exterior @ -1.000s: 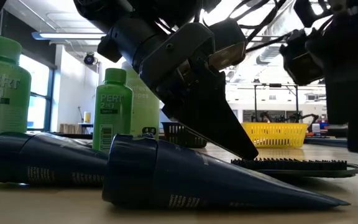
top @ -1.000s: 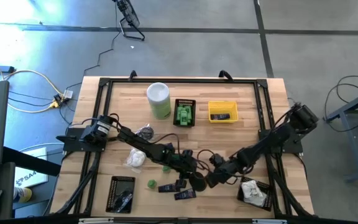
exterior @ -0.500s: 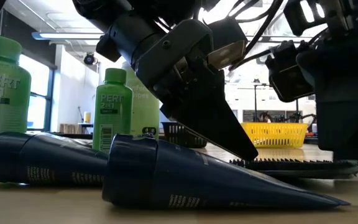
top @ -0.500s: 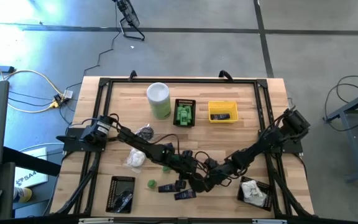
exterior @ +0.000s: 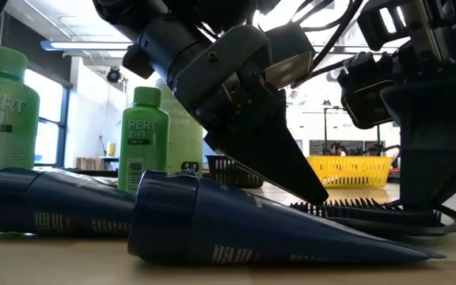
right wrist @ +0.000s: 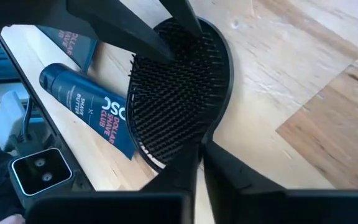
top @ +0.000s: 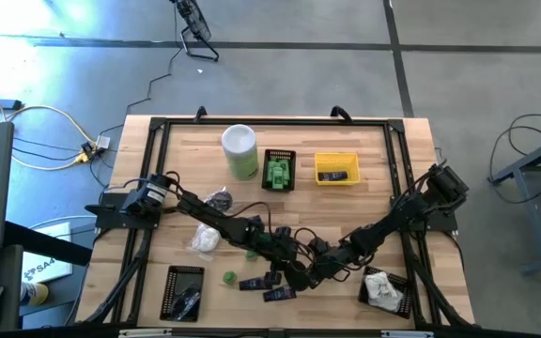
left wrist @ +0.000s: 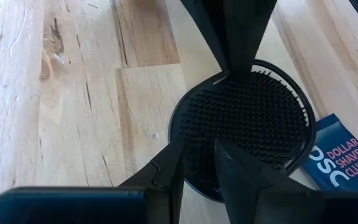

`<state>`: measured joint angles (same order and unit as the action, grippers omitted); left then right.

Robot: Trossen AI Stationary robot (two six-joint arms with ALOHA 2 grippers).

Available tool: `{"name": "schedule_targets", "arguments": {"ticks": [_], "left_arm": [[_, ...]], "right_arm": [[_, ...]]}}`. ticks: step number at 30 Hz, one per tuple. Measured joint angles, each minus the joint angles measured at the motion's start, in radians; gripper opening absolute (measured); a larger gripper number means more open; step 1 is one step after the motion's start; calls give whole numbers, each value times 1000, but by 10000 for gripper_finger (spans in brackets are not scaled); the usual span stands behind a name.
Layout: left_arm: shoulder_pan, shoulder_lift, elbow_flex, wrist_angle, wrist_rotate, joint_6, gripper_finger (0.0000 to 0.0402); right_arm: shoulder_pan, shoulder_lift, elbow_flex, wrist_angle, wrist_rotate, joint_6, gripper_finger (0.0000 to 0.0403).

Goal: Pick & Place Travel size toiletries
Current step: Put the black hair brush into the bottom left black bin

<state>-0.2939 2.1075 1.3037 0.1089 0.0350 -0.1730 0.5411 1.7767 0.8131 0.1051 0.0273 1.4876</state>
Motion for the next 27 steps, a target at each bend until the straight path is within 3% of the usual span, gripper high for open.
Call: {"name": "schedule_targets", "arguments": {"ticks": [21,27], "left_arm": [[0,0,0,18,-4,18,85],[0,0,0,22,-4,19,124]], "right_arm": [[0,-2,1,-3,-4,0,4],[0,-2,1,-3,-4,0,4]]}}
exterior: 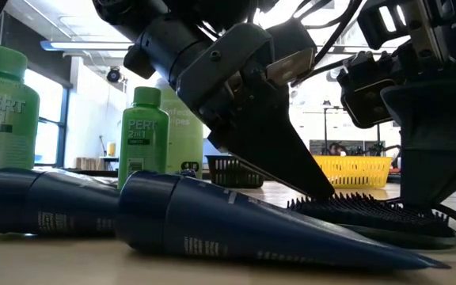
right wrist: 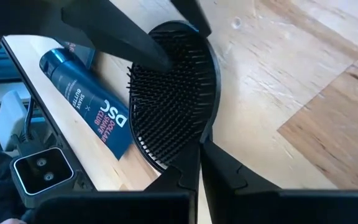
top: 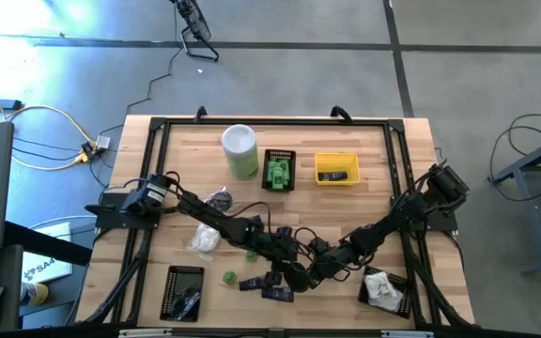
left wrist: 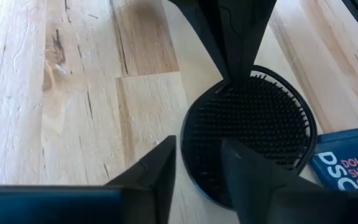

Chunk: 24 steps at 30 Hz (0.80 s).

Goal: Pick & Place Travel size toiletries
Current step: Put the black hair brush into the bottom left black bin

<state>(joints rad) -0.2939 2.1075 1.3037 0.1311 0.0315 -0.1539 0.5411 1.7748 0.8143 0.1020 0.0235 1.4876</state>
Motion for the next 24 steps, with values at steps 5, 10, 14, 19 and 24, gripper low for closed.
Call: {"name": "schedule_targets", "arguments": {"ticks": [5,10,14,19,24], "left_arm": [[1,0,0,1,0,0,168],[23,-42,0,-34,7,0,181],[47,-108,0,-92,8,-7,182],[68,-206,2,-170,8,-8,182],[87,-289,1,-241,9,12,182]], "right_arm": [[0,0,0,0,-2,0,3],[0,0,0,2,0,-4,3],[0,0,0,2,0,-19,3],[0,0,0,0,1,-24,3],[0,0,1,1,1,-28,3]]}}
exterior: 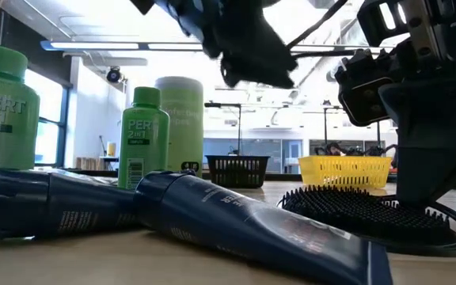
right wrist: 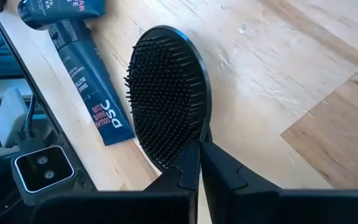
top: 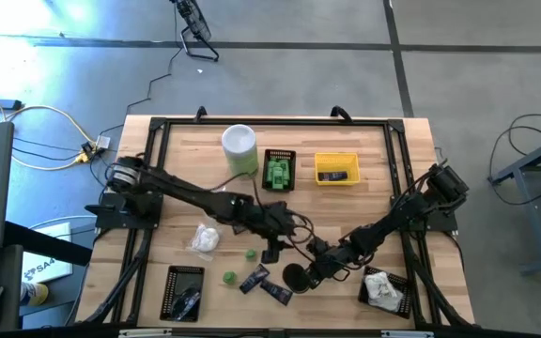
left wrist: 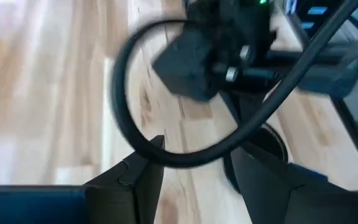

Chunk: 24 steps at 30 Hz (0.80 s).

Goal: Pick & Place Travel size toiletries
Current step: Put the black hair brush into the bottom left black bin

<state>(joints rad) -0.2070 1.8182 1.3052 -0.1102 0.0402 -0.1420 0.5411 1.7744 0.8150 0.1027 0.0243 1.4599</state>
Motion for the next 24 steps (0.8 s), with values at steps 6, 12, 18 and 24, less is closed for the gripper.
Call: {"name": "schedule_targets", "arguments": {"ticks": [6,12,18,24], "left_arm": [[0,-97,0,-89,0,117,182],[0,-144,0,-70,-1,122,182],[0,-160,-1,-152,-26,162,182],[0,-308,-1,-292,-109,196,182]], "right_arm": [[0,0,0,0,3,-9,3],[0,0,0,5,26,-19,3],[0,0,0,44,67,-30,3],[0,-12,-1,87,127,-76,3]]}}
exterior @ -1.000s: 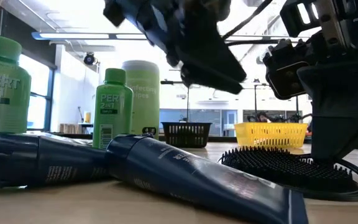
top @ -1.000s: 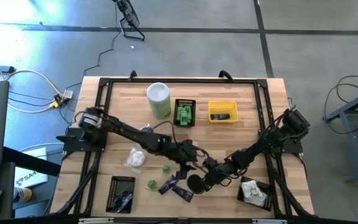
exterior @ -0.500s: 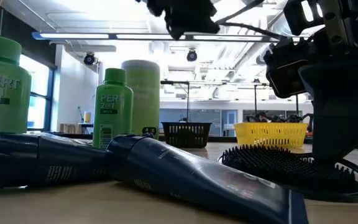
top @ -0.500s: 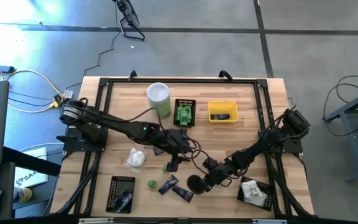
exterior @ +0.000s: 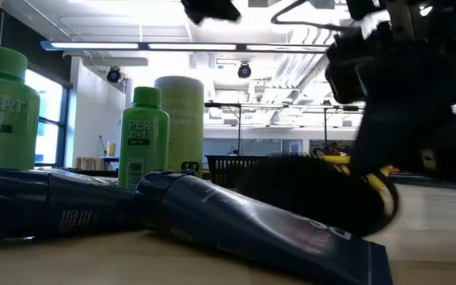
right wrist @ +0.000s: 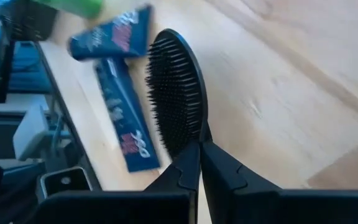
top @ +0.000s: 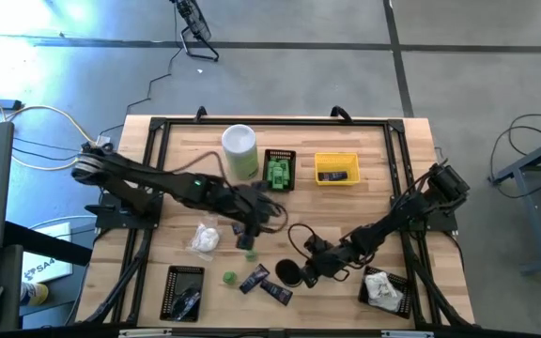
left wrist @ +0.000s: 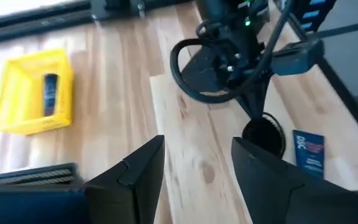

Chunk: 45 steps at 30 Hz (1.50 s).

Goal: Pick & Place Travel size toiletries
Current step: Put the black hair brush into the bottom left black bin

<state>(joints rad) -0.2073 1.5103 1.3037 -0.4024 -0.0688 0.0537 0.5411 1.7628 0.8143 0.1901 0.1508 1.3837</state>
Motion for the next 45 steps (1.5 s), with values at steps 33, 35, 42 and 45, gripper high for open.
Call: {"name": "schedule_targets", "arguments": {"ticks": [33,35,42,45], "left_arm": [[-2,-323,-25,-124,-62,-101,182],[-2,-312,-23,-124,-88,-118,182],[-2,-297,-23,-141,-98,-114,182],[-2,-291,-23,-136,-98,-112,182]], "right_arm": [[-68,-400,0,145,648,-962,3],[-71,-400,0,143,648,-988,3],[-84,-402,0,138,631,-1050,3],[-84,-404,0,140,629,-1079,3]]}}
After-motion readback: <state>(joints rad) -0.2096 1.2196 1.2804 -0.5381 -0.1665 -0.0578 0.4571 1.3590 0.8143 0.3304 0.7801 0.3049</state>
